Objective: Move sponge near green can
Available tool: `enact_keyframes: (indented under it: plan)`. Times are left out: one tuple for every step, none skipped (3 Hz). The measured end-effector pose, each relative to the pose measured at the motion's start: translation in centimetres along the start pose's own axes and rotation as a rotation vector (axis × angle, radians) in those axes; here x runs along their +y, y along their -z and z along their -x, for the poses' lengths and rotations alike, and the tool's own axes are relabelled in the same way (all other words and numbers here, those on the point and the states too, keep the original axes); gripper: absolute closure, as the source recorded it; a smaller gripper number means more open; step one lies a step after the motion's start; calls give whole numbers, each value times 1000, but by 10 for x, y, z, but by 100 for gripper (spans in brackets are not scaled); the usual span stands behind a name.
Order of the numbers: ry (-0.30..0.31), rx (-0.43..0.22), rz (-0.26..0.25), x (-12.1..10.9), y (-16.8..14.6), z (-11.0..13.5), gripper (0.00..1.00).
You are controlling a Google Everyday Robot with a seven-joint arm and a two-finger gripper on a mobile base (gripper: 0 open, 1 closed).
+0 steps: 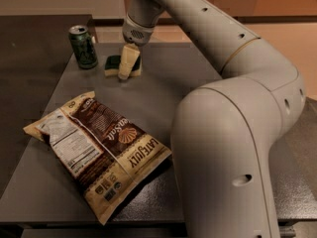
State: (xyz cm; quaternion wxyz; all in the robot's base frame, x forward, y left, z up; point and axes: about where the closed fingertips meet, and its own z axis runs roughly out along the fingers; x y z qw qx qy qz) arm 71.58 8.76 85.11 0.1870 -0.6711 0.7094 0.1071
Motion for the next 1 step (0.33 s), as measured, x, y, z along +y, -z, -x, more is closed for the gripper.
enact_keyframes:
  plan:
    - [0,0,0,0,0,0,0]
